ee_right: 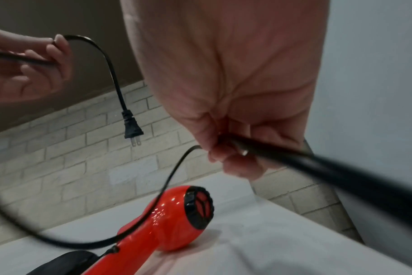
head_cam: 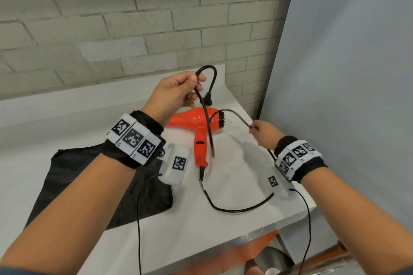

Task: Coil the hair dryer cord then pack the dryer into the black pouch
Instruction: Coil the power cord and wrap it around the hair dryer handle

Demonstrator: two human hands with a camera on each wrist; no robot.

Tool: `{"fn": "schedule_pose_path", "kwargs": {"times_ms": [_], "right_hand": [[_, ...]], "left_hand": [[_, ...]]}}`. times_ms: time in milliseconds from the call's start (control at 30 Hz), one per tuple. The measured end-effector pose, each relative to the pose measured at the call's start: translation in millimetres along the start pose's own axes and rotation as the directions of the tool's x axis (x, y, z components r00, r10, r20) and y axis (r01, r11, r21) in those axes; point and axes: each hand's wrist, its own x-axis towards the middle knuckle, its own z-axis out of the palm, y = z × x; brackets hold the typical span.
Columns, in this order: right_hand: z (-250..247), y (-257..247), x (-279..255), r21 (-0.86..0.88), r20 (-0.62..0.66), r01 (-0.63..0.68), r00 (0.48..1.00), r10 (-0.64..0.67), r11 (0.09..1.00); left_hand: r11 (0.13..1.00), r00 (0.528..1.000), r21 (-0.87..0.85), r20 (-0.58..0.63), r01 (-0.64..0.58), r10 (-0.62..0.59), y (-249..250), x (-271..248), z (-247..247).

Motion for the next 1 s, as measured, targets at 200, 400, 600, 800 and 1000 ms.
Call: {"fn": "schedule_pose_path", "kwargs": {"times_ms": [200, 400, 600, 800, 1000], "right_hand": [[-6.2, 35.5, -4.5, 0.145, 0.182, -0.277, 0.951, 0.249, 0.95], [10.1, 55.5, -9.7, 0.133, 0.281, -0.299, 0.926, 0.253, 0.945], [18.1, 38.1, -11.9, -0.039, 0.316, -0.194, 0.928, 0.196, 0.98], [24.7, 30.1, -9.3, -0.083, 0.303, -0.131, 0.941, 0.15, 0.988], [18.9, 19.5, -14.3, -0.469, 0.197, -0.042, 0.969, 0.151, 0.882]], "left_hand": [[0.966, 0.991, 0.222, 0.056, -0.134, 0.124, -38.7, -14.7, 25.8], [0.701, 0.87, 0.655, 0.483, -0.282, -0.102, -105.1, -60.3, 43.5], [0.549, 0.763, 0.772, 0.553, -0.32, -0.333, -107.0, -70.9, 58.8], [0.433, 0.676, 0.853, 0.505, -0.293, -0.537, -121.2, -60.4, 68.4], [0.506, 0.79, 0.862, 0.316, -0.008, -0.525, -122.6, -33.5, 45.8]]}}
